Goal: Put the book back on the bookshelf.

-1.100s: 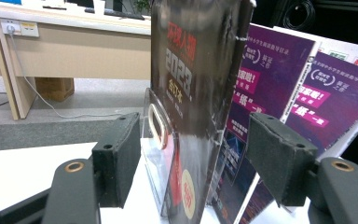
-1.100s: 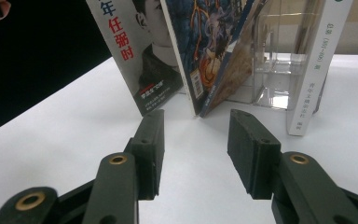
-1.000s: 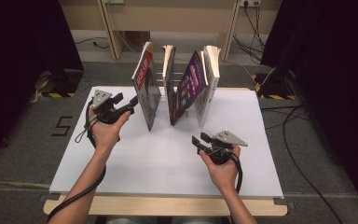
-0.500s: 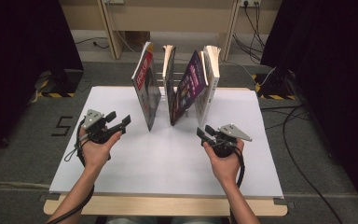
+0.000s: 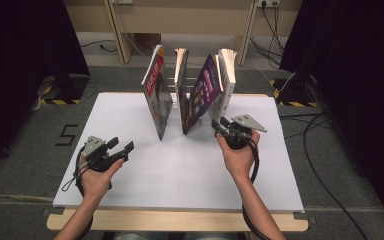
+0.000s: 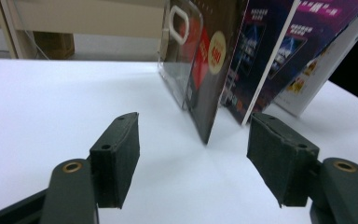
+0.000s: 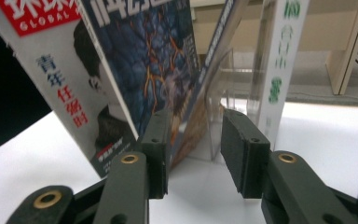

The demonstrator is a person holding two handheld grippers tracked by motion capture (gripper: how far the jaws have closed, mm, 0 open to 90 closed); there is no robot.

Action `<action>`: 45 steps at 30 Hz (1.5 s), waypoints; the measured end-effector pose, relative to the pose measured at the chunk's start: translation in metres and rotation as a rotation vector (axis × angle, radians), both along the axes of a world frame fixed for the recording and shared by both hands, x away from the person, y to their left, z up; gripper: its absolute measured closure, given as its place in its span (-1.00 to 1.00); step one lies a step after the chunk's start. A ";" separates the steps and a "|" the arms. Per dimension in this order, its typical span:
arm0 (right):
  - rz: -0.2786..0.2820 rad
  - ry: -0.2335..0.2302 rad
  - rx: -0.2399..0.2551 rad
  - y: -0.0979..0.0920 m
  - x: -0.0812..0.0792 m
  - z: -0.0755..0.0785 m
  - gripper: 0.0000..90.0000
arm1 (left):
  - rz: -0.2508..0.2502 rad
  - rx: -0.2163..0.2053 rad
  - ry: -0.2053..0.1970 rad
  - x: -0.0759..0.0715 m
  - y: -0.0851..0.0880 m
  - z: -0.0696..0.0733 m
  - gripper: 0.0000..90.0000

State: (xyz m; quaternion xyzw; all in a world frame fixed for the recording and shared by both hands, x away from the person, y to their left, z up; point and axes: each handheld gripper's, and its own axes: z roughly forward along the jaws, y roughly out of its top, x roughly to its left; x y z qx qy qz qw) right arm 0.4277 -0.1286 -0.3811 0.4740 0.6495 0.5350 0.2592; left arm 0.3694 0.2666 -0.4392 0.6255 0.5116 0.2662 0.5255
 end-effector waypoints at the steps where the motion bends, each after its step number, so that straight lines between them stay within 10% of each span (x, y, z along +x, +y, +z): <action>1: -0.005 -0.007 -0.004 0.002 0.003 0.003 0.44 | 0.000 0.000 0.000 0.000 0.000 0.000 -0.26; 18: -0.154 -0.013 -0.005 0.018 0.042 0.033 0.55 | 0.001 0.007 0.018 -0.006 0.003 -0.010 -0.26; 45: -0.149 -0.023 -0.022 0.052 0.057 0.047 0.74 | 0.004 0.003 0.027 -0.007 0.004 -0.013 -0.28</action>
